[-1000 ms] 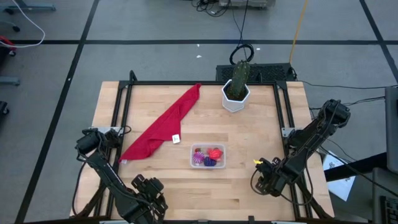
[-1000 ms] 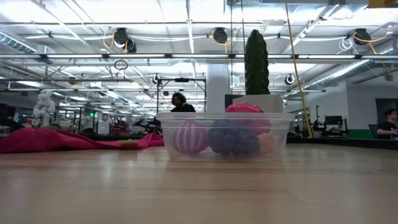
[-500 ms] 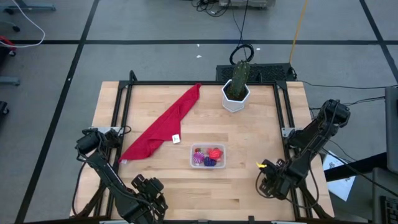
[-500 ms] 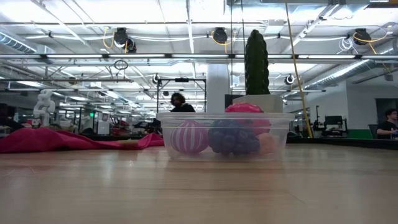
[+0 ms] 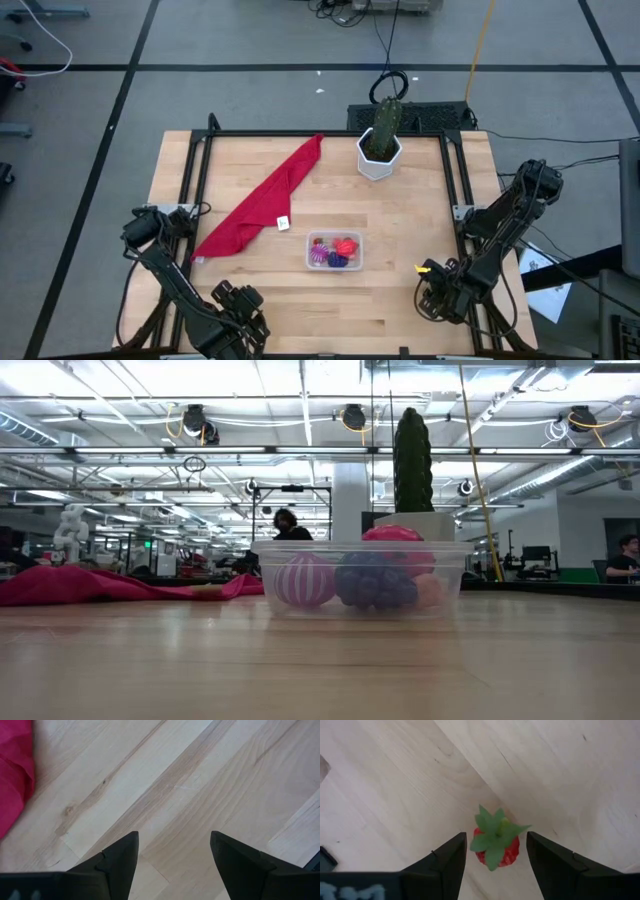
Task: Pick and placing Produce into tupperware
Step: Put the red strawberry into the transparent bin
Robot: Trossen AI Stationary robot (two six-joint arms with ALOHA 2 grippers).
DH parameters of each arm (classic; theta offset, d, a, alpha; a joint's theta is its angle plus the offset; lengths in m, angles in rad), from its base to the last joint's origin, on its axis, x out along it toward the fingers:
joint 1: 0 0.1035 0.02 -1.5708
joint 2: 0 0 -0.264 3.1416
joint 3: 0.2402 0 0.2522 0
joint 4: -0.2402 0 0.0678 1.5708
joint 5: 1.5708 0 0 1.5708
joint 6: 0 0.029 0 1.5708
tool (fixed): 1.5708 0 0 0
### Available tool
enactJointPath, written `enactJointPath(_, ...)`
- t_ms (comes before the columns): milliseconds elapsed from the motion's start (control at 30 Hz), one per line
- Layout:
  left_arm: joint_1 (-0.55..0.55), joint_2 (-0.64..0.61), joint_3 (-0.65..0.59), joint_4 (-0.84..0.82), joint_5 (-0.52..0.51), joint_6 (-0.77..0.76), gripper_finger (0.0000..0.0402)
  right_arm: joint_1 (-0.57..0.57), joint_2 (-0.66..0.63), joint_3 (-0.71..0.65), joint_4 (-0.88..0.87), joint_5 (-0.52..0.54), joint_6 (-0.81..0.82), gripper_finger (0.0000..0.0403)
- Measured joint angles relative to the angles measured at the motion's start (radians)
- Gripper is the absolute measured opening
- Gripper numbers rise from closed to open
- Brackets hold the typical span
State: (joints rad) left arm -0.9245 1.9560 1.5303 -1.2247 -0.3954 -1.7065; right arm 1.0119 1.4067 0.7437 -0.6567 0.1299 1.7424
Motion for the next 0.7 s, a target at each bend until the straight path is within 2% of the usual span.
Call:
enactJointPath(467, 0.0, 0.0, 0.0, 0.0, 0.0, 0.0, 0.0253, 0.0, 0.006, 0.0, 0.003, -0.002, 0.0, 0.0198)
enactJointPath(700, 0.0, 0.0, 0.0, 0.0, 0.0, 0.0, 0.0253, 0.001, 0.054, 0.001, 0.01, -0.05, 0.0, 0.0198)
